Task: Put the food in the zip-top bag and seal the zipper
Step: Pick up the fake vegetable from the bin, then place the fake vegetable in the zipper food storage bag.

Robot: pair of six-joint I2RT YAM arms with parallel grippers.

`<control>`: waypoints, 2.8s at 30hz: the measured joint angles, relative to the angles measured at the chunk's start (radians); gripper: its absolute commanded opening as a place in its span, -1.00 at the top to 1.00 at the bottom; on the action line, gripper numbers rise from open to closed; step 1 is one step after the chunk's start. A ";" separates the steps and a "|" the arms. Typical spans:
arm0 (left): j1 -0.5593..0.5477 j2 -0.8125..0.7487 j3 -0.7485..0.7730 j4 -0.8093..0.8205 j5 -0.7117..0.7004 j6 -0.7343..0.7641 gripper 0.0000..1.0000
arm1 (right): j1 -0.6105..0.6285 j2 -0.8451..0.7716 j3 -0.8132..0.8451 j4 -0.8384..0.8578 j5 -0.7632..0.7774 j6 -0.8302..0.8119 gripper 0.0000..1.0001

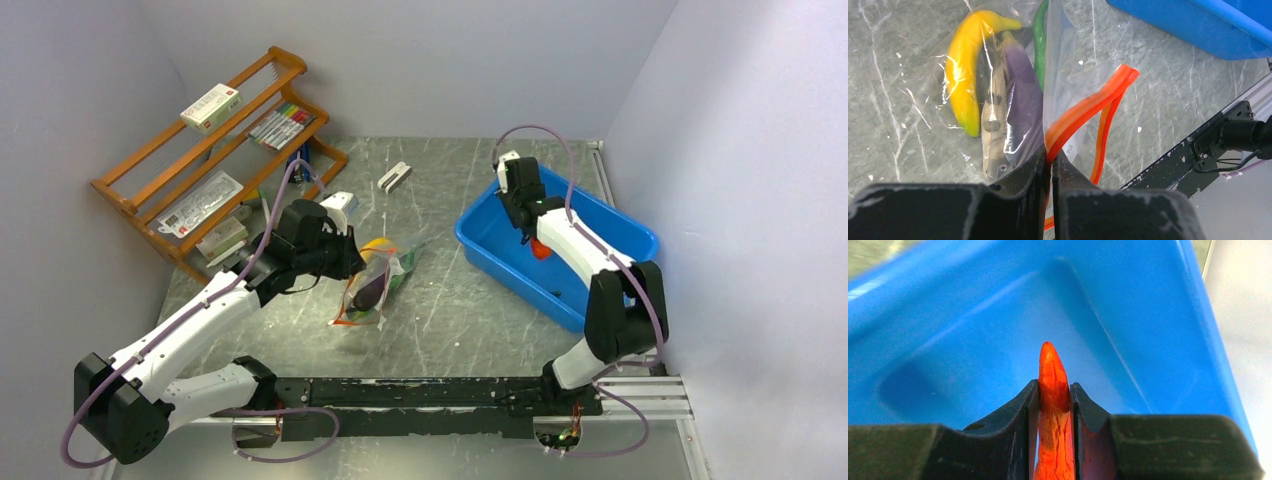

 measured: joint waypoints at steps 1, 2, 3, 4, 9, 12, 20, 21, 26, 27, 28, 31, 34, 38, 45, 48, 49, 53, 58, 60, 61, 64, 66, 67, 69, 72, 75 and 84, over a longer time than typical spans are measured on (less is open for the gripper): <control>0.000 0.000 0.000 0.000 -0.001 -0.002 0.86 | 0.021 -0.018 0.000 0.000 0.003 0.006 0.78; 0.000 0.000 0.001 0.000 -0.001 -0.004 0.86 | 0.036 -0.036 0.000 0.000 0.005 0.011 0.78; 0.000 0.000 0.002 -0.001 -0.001 -0.005 0.86 | 0.056 -0.060 0.000 0.000 0.005 0.014 0.78; 0.000 0.001 0.005 -0.002 -0.001 -0.005 0.86 | 0.075 -0.088 0.000 0.001 0.005 0.018 0.78; 0.000 0.004 0.010 0.002 -0.013 -0.011 0.86 | 0.143 -0.219 0.001 0.012 -0.011 0.039 0.79; 0.000 0.004 0.010 0.009 -0.026 -0.019 0.86 | 0.192 -0.307 0.001 0.023 -0.059 0.058 0.78; 0.000 0.023 0.036 0.020 -0.046 -0.022 0.86 | 0.276 -0.562 -0.084 0.175 -0.327 0.072 0.79; 0.000 0.026 0.043 0.021 -0.047 -0.022 0.86 | 0.291 -0.584 -0.109 0.200 -0.367 0.066 0.79; 0.000 0.028 0.055 0.024 -0.047 -0.023 0.86 | 0.357 -0.640 -0.227 0.313 -0.558 0.034 0.81; 0.000 0.028 0.055 0.027 -0.047 -0.024 0.86 | 0.366 -0.646 -0.242 0.329 -0.584 0.030 0.82; 0.000 0.028 0.055 0.029 -0.047 -0.026 0.86 | 0.378 -0.652 -0.261 0.356 -0.622 0.025 0.82; 0.000 0.028 0.055 0.032 -0.046 -0.031 0.86 | 0.406 -0.664 -0.295 0.421 -0.718 0.010 0.81; 0.000 0.028 0.055 0.035 -0.045 -0.036 0.86 | 0.431 -0.665 -0.313 0.497 -0.812 -0.004 0.82; 0.000 0.028 0.055 0.037 -0.045 -0.041 0.86 | 0.492 -0.659 -0.335 0.565 -0.924 -0.087 0.97; 0.000 0.021 0.055 0.048 -0.044 -0.042 0.86 | 0.613 -0.587 -0.353 0.617 -1.019 -0.232 0.86; 0.000 0.021 0.055 0.049 -0.040 -0.041 0.86 | 0.649 -0.534 -0.336 0.617 -1.043 -0.286 0.86; 0.000 0.021 0.055 0.049 -0.040 -0.041 0.86 | 0.658 -0.523 -0.333 0.620 -1.048 -0.299 0.86; 0.000 0.021 0.055 0.049 -0.038 -0.041 0.86 | 0.698 -0.471 -0.329 0.646 -1.073 -0.348 0.84; 0.000 0.016 0.055 0.050 -0.039 -0.042 0.86 | 0.742 -0.385 -0.279 0.649 -1.090 -0.410 0.80; 0.000 0.012 0.055 0.051 -0.038 -0.043 0.86 | 0.755 -0.352 -0.259 0.651 -1.097 -0.434 0.80; 0.000 0.011 0.055 0.052 -0.038 -0.045 0.86 | 0.760 -0.338 -0.253 0.653 -1.100 -0.444 0.79; 0.000 0.011 0.055 0.052 -0.036 -0.047 0.86 | 0.767 -0.296 -0.242 0.674 -1.103 -0.474 0.78; 0.000 0.011 0.055 0.053 -0.033 -0.048 0.86 | 0.769 -0.259 -0.235 0.678 -1.105 -0.505 0.76; 0.000 0.011 0.055 0.053 -0.032 -0.048 0.86 | 0.769 -0.240 -0.231 0.679 -1.104 -0.523 0.75; 0.000 0.010 0.055 0.052 -0.032 -0.049 0.86 | 0.769 -0.206 -0.226 0.678 -1.099 -0.558 0.74; 0.000 0.007 0.055 0.052 -0.032 -0.048 0.86 | 0.770 -0.161 -0.216 0.665 -1.078 -0.610 0.73; 0.000 0.006 0.054 0.051 -0.032 -0.048 0.86 | 0.770 -0.132 -0.203 0.642 -1.040 -0.659 0.71; 0.000 -0.011 0.049 0.049 -0.032 -0.048 0.86 | 0.771 -0.090 -0.158 0.533 -0.883 -0.784 0.63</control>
